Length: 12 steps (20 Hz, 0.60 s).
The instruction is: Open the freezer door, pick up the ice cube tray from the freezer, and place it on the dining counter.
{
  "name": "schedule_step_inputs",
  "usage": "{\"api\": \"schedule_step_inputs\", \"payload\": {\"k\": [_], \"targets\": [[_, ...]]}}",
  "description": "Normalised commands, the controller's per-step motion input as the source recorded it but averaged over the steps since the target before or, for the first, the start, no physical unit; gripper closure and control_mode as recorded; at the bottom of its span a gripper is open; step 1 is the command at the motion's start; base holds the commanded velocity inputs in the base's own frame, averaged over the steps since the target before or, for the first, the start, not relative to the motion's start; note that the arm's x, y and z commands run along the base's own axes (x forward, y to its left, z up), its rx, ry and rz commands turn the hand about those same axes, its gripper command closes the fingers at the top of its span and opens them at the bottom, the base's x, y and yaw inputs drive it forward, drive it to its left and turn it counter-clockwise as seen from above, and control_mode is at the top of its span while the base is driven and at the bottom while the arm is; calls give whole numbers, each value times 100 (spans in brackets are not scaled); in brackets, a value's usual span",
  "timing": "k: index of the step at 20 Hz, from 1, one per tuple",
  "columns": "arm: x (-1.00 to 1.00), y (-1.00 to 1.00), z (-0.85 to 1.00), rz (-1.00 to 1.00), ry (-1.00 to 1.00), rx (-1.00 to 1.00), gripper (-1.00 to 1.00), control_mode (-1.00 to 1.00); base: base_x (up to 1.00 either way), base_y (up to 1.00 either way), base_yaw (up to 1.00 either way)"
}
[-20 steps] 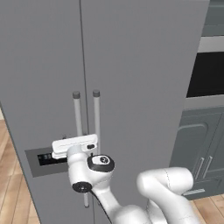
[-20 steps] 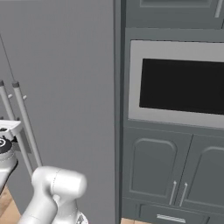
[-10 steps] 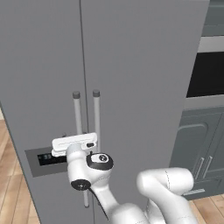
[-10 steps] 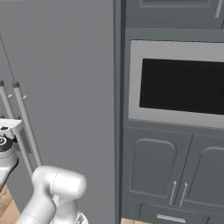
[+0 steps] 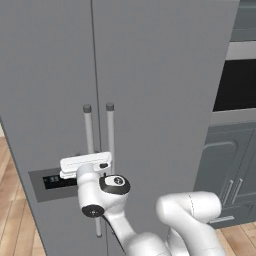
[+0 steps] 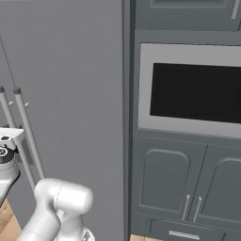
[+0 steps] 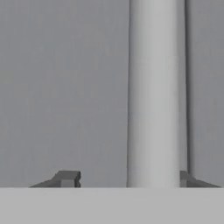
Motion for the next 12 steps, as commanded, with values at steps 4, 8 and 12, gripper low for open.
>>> {"api": "schedule_step_inputs", "payload": {"k": [4,8,12], "targets": [[0,0,0,0,0,0,100,-100,0,0,0],[-54,26,0,0,0,0,100,-100,0,0,0],[-90,52,0,0,0,0,100,-100,0,0,0]]}}
